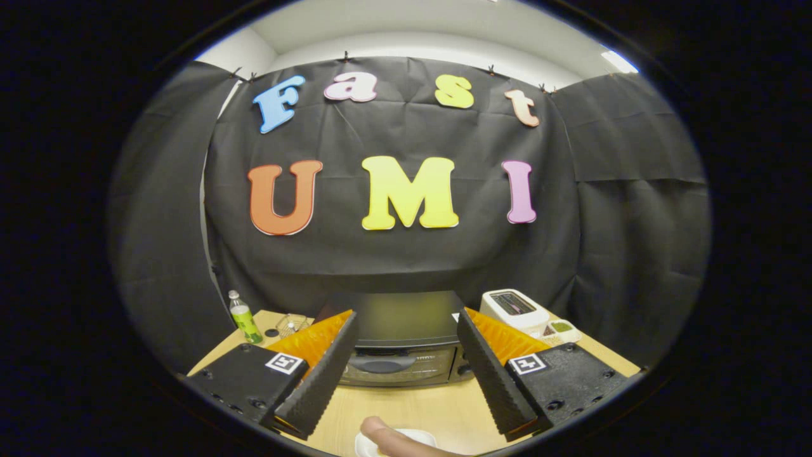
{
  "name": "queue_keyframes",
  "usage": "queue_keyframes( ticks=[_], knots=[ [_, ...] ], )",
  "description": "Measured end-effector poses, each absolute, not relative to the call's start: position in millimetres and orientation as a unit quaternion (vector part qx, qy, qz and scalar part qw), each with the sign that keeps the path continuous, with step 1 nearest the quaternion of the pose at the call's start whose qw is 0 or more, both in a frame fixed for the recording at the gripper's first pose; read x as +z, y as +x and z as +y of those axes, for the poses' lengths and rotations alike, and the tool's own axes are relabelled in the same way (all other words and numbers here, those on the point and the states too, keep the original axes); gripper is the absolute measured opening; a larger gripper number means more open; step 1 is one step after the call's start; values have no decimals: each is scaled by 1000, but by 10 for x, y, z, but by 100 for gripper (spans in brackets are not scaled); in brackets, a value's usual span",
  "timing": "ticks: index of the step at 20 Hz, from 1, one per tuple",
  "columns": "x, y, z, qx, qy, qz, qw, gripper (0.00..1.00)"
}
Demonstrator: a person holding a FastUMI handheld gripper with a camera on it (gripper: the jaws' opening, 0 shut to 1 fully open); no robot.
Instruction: Open the toaster oven, put the food inside, and close the toaster oven door.
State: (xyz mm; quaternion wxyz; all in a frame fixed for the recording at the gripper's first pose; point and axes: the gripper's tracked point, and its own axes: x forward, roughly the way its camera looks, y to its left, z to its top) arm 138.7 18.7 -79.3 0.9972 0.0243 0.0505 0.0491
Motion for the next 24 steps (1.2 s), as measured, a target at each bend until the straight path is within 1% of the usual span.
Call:
queue_keyframes(
  ticks=[5, 8, 10, 13, 17, 21, 22, 23, 24],
  knots=[
    [-1050, 1846, 317, 82, 42, 61, 994, 100],
    [-1327, 2123, 365, 93, 54, 80, 991, 100],
    [-1522, 2306, 348, 88, 62, 95, 990, 100],
    [-1789, 2462, 428, 98, 67, 113, 986, 100],
    [-1977, 2562, 579, 114, 65, 123, 984, 100],
    [-1982, 2598, 647, 85, 43, 107, 990, 100],
    [-2070, 2595, 698, 80, 32, 113, 990, 100],
    [-2253, 2538, 747, 77, 13, 150, 986, 100],
    [-2105, 2494, 722, 71, 3, 107, 992, 100]
  ],
)
